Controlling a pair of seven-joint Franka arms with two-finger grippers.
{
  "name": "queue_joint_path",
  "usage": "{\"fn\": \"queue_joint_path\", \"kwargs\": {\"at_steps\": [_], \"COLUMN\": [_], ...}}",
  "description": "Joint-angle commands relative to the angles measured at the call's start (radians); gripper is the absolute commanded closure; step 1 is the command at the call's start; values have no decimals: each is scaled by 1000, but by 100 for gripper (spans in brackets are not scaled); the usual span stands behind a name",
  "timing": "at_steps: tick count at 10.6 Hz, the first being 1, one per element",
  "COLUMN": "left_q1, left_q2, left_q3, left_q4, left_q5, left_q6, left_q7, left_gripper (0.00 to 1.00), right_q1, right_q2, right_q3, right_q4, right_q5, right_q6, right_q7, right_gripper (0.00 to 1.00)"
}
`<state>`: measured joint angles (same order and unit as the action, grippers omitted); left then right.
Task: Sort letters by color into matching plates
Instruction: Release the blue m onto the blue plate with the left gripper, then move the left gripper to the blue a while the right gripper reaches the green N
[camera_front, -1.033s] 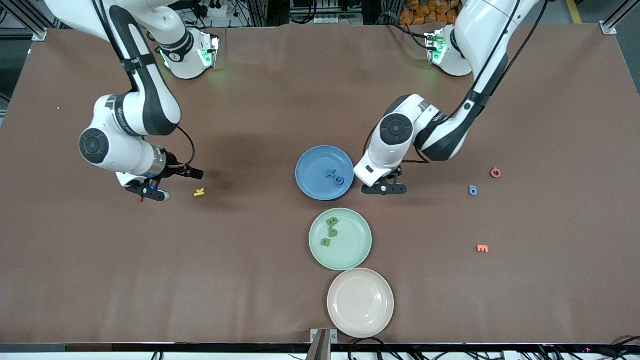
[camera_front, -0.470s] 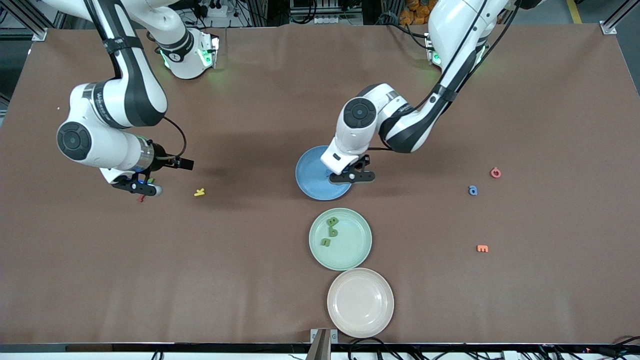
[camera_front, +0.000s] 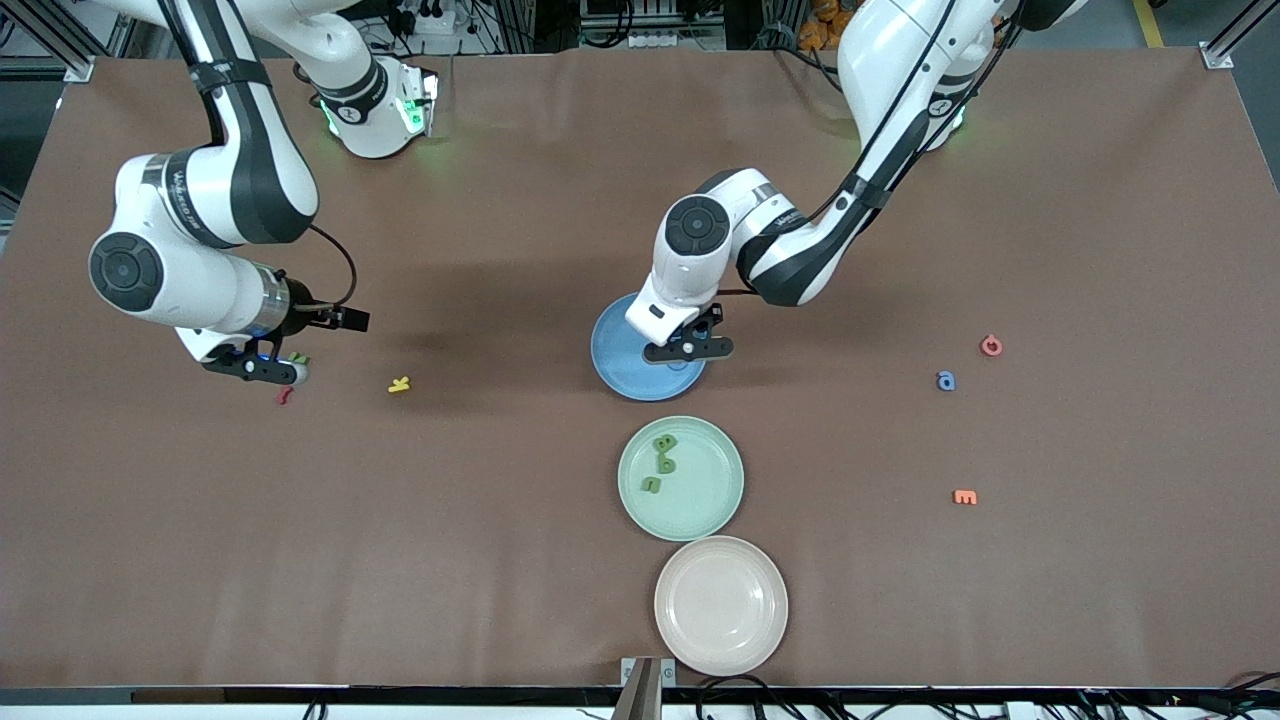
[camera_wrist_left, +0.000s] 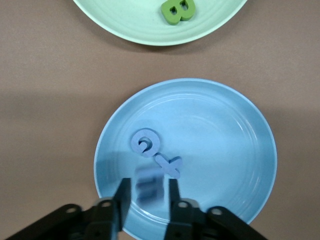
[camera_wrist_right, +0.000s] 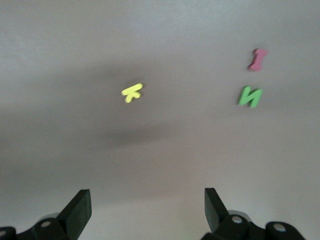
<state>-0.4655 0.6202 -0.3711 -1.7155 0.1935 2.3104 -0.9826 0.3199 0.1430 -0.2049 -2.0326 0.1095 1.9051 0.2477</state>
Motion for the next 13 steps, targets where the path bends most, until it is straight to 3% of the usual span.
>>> {"fn": "queue_joint_path", "kwargs": {"at_steps": [1,7,13], "left_q1": [-1,194,295], "left_q2": [6,-54,-123], "left_q3": [20,38,40], "left_q4": [22,-32,-143], "left_q5": [11,14,20], "left_q6": [-20,-129,-120], "left_q7": [-13,298,331], "left_gripper": [0,0,0], "right_q1": [-33,-68,-84], "right_q2": [-39,-115,-123], "right_q3": [9,-4,-149], "right_q4": [-47,-49,-189], "right_q5": [-103,-105,-105], "right_q6": [43,44,222], "right_q7": [-89,-188,-191], "right_gripper": [0,0,0]}}
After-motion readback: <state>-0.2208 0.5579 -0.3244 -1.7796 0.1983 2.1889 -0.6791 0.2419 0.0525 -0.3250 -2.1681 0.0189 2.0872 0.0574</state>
